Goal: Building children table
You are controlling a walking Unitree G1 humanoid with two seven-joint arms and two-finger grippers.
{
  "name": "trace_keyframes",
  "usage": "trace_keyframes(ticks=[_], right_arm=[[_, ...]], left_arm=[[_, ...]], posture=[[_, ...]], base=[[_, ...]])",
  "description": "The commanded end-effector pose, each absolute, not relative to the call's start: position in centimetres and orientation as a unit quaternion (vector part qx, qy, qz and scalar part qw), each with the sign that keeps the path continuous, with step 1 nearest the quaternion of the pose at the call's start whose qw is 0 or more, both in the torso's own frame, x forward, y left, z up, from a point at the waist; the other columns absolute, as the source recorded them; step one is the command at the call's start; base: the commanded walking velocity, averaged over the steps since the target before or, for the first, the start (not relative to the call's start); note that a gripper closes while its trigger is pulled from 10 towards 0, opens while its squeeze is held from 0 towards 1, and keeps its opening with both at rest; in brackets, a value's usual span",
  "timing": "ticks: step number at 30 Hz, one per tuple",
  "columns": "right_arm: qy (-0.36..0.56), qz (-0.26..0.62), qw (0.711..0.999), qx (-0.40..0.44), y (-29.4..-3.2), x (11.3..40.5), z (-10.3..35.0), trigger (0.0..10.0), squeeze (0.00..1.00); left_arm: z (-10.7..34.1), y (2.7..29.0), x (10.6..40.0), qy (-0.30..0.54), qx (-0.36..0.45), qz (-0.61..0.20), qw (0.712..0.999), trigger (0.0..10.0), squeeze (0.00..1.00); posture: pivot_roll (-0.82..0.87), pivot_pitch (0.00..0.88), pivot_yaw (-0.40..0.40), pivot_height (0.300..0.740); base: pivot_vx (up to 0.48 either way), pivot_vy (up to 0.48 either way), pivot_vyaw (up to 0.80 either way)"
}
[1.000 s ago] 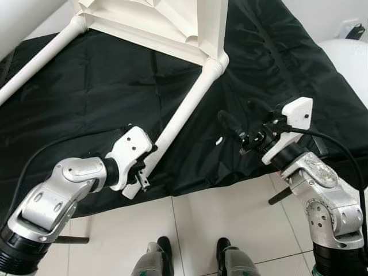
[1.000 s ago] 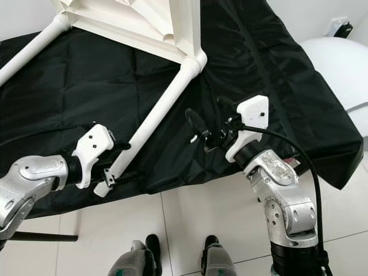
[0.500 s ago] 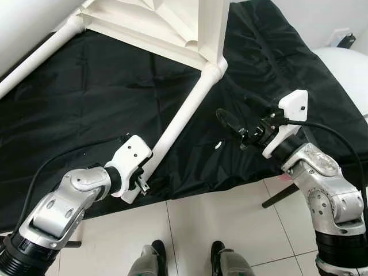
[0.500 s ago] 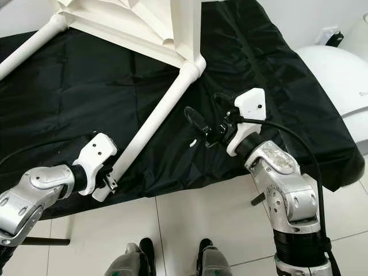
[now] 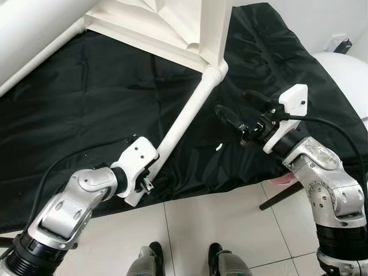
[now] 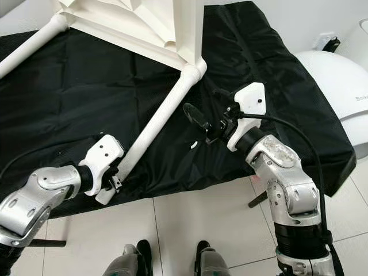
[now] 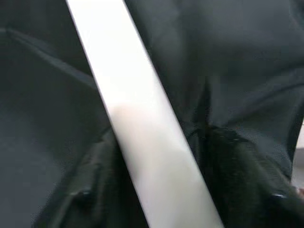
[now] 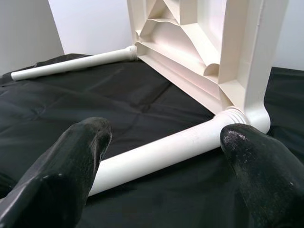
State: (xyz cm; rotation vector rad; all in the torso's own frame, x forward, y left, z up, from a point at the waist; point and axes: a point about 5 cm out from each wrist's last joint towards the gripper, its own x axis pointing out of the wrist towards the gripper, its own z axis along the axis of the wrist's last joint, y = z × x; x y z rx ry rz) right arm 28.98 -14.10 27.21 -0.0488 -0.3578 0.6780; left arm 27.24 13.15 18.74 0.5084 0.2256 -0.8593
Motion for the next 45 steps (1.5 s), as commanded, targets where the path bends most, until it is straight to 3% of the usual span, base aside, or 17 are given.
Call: trace_keyframes(ticks=[1, 13, 27, 45], right_arm=[[-0.175, 0.334, 0.926, -0.027, -14.2, 28.9, 27.1, 10.0, 0.00], [-0.181, 0.327, 0.927, -0.030, -14.4, 28.6, 27.4, 10.0, 0.00], [-0.188, 0.327, 0.926, -0.021, -14.1, 28.3, 27.8, 10.0, 0.00], [-0.193, 0.321, 0.927, -0.017, -14.1, 28.1, 28.0, 10.0, 0.00]], left_arm=[[17.0, 13.1, 27.1, 0.139, 0.232, -0.404, 0.874, 0.0, 0.00], [17.0, 11.8, 28.3, 0.132, 0.209, -0.377, 0.892, 0.0, 0.00], [20.7, 9.6, 34.1, 0.049, 0.090, -0.203, 0.974, 0.0, 0.00], [24.1, 5.5, 38.0, 0.003, -0.006, -0.140, 0.990, 0.0, 0.00]], posture=[[-0.05, 0.268, 0.001, 0.740], [-0.07, 0.265, 0.005, 0.740], [-0.08, 0.274, -0.001, 0.740], [-0.10, 0.277, 0.001, 0.740]], base=[[0.000, 0.000, 0.00], [0.000, 0.000, 0.00], [0.000, 0.000, 0.00], [0.000, 0.000, 0.00]])
